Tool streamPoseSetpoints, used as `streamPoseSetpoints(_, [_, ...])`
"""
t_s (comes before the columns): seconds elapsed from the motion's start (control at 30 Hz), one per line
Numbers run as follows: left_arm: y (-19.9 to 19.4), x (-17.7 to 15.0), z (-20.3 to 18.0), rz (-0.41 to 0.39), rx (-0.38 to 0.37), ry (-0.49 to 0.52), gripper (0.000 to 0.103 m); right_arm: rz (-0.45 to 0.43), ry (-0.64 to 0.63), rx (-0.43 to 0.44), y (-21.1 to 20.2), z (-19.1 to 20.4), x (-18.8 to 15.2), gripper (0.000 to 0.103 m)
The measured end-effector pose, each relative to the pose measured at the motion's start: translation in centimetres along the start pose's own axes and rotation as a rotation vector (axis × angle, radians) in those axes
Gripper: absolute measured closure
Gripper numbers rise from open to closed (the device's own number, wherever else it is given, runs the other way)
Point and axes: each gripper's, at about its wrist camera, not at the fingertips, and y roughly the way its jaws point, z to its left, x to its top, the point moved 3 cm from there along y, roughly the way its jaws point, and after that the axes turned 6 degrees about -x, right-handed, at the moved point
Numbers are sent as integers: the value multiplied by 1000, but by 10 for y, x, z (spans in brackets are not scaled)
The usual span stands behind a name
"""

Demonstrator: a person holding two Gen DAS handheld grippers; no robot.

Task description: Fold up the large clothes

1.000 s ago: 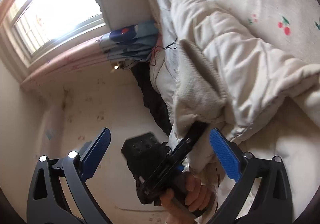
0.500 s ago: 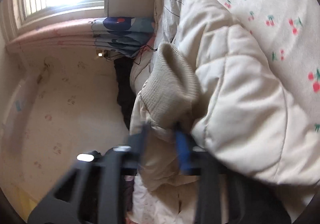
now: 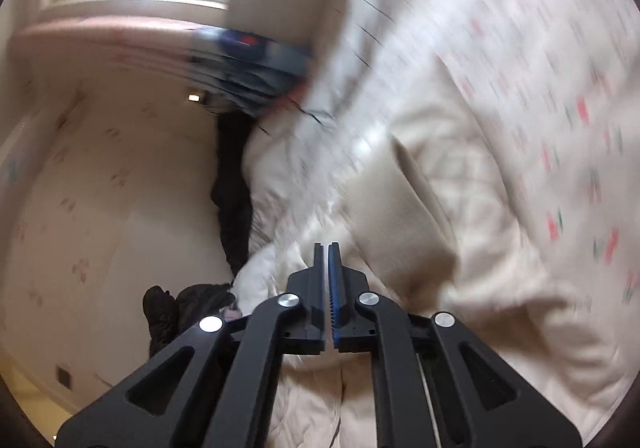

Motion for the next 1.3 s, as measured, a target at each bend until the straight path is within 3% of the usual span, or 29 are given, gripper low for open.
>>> streamPoseSetpoints(0.1, [-1, 0, -5, 4, 10, 33, 7, 51, -77, -60, 13, 15, -11, 47])
streamPoseSetpoints(0.13, [0, -1, -5, 8, 16, 43, 7, 52, -107, -93, 16, 21, -15, 42])
streamPoseSetpoints(0.33, [-1, -2, -3, 25, 27, 52, 7, 11, -53, -218, 12, 15, -30, 41])
streamPoseSetpoints(0.43, [-2, 0, 0, 24, 23, 35, 7, 12, 13, -180, 21, -1, -26, 41])
streamPoseSetpoints(0.57, [2, -1, 5, 41, 32, 25, 7, 9, -30, -112, 46, -1, -17, 44])
streamPoseSetpoints(0.6, [4, -2, 5, 49, 42, 32, 7, -2, -72, -113, 46, 6, -19, 66])
streamPoseSetpoints(0.63, [6, -3, 6, 57, 57, 44, 7, -11, -112, -101, 44, 13, -17, 78])
streamPoseSetpoints(0.7, [6, -4, 7, 44, 79, 53, 7, -60, -274, -107, 34, 51, -18, 80])
streamPoseSetpoints(0.8, [-9, 2, -2, -51, -7, 42, 7, -175, -513, -85, 9, 114, -21, 82])
streamPoseSetpoints(0.87, [-12, 4, -7, -78, -15, 59, 7, -245, -577, -79, -9, 135, -17, 82])
streamPoseSetpoints(0.93, [0, 0, -6, -37, 16, 66, 7, -261, -526, -115, -15, 116, 0, 82])
streamPoseSetpoints(1.0, [25, -11, 5, 76, 95, 45, 7, -240, -420, -195, -9, 69, 16, 82])
streamPoseSetpoints(1.07, [52, -28, 24, 211, 176, 30, 7, -122, -287, -292, 9, 6, 20, 82])
streamPoseSetpoints(1.13, [67, -40, 37, 285, 260, 36, 7, -54, -235, -306, 21, -22, 16, 82])
streamPoseSetpoints(1.2, [62, -37, 39, 264, 250, 9, 7, -78, -274, -278, 11, -7, 12, 81])
streamPoseSetpoints(1.3, [41, -23, 28, 149, 180, 1, 7, -122, -343, -302, 1, 14, 15, 74])
